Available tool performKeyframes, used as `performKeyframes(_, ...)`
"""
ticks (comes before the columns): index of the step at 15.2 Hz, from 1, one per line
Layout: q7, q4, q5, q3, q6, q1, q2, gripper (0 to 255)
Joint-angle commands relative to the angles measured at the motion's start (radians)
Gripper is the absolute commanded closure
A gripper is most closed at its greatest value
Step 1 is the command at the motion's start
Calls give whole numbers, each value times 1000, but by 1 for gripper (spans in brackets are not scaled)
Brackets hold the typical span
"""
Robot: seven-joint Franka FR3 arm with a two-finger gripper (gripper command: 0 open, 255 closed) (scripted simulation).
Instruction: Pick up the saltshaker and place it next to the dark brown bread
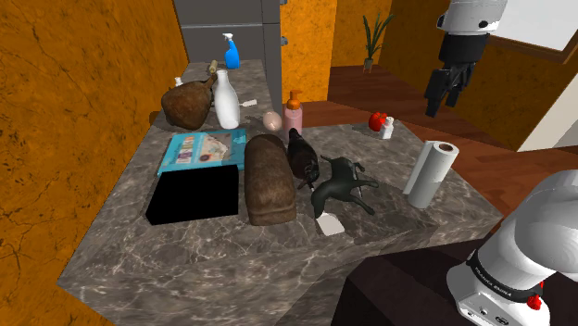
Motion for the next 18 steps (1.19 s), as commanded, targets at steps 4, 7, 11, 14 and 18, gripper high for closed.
performKeyframes(4,-52,-9,-34,-47,79,-12,61,0)
performKeyframes(7,-103,-7,-62,-94,157,-23,132,0)
performKeyframes(11,-171,15,-86,-156,257,-33,242,0)
performKeyframes(14,-223,46,-93,-201,328,-38,334,0)
performKeyframes(18,-296,105,-85,-257,413,-42,466,0)
